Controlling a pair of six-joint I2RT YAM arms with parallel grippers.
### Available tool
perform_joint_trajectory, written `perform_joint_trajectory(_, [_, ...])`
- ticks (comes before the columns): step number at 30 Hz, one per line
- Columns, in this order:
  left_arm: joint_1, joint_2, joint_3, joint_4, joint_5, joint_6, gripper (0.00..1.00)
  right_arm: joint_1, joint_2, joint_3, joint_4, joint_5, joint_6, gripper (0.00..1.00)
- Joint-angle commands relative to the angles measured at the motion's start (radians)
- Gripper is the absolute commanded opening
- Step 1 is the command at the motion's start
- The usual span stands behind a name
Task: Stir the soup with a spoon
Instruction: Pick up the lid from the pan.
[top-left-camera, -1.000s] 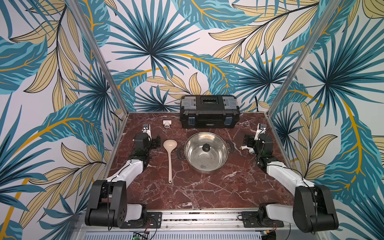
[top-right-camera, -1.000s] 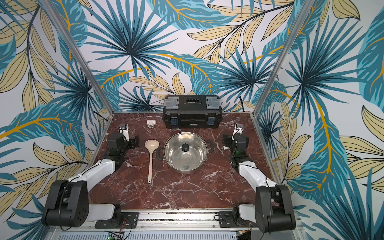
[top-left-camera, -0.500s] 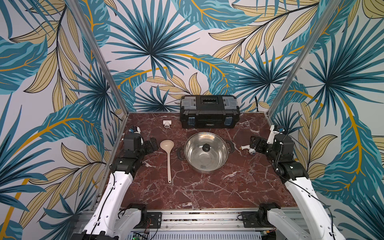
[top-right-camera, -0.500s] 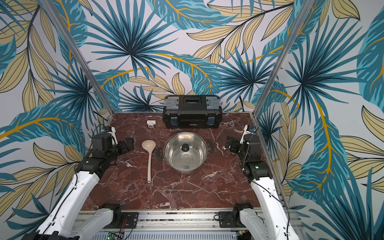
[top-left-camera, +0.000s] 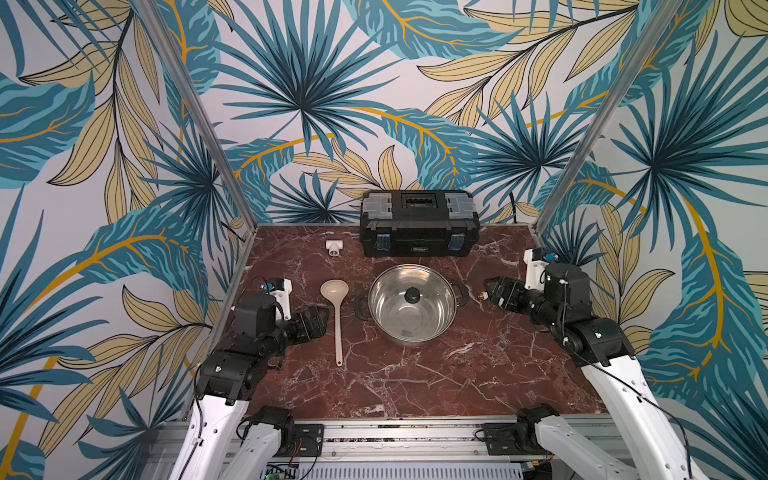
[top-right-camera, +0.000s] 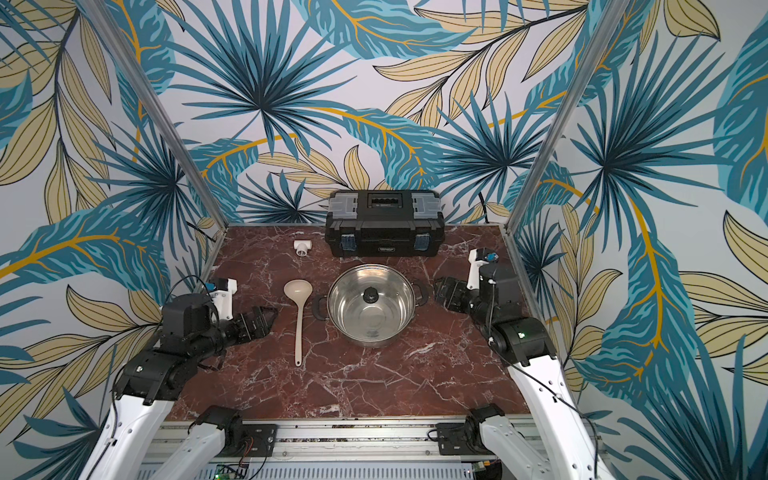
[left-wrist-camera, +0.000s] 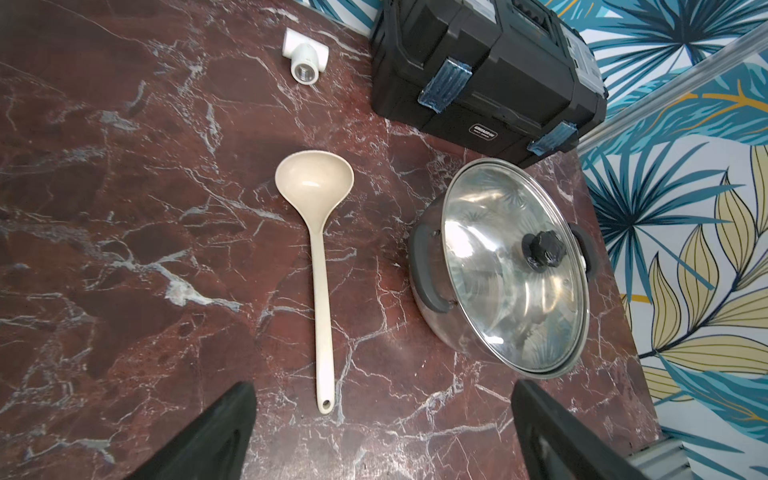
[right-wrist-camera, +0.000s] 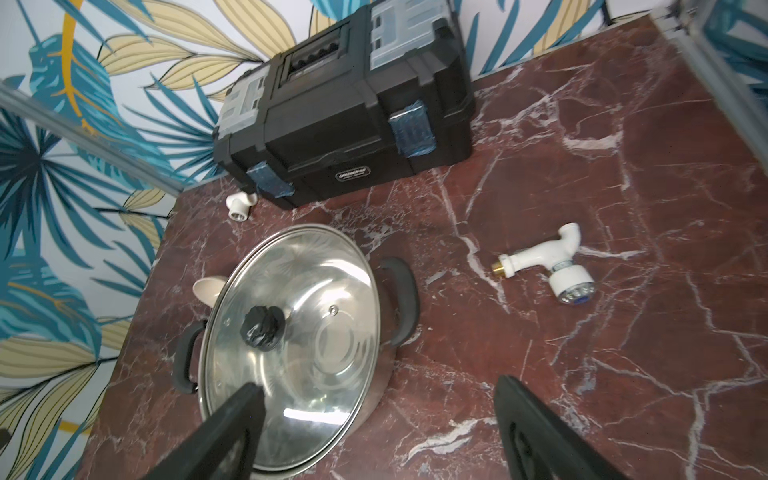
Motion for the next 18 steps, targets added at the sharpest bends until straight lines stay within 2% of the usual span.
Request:
perform_joint_trajectory(1, [-0.060, 0.006, 0.027, -0.044, 0.002, -0.026, 1.00, 0.116, 0.072, 0.064, -0.047, 0.087, 0.009, 0.89])
perform_joint_trajectory(6, [-0.229, 0.048, 0.035, -0.023, -0.116, -0.064, 1.00, 0.267, 0.210, 0.147, -0.048, 0.169, 0.012, 0.88])
perform_joint_trajectory(9, [-0.344, 0.133, 0.080, -0.006, -0.204, -0.070, 1.00, 0.318, 0.267, 0.183, -0.042, 0.204, 0.019, 0.87])
perform_joint_trajectory(14, [-0.533, 0.364, 0.240, 0.003, -0.335, -0.029, 0.96, 0.352, 0.299, 0.224, -0.069, 0.251, 0.027, 0.86])
perform_joint_trajectory(18, [-0.591, 0.566, 0.397, -0.003, -0.379, 0.013, 0.90, 0.351, 0.242, 0.209, -0.098, 0.321, 0.043, 0.86])
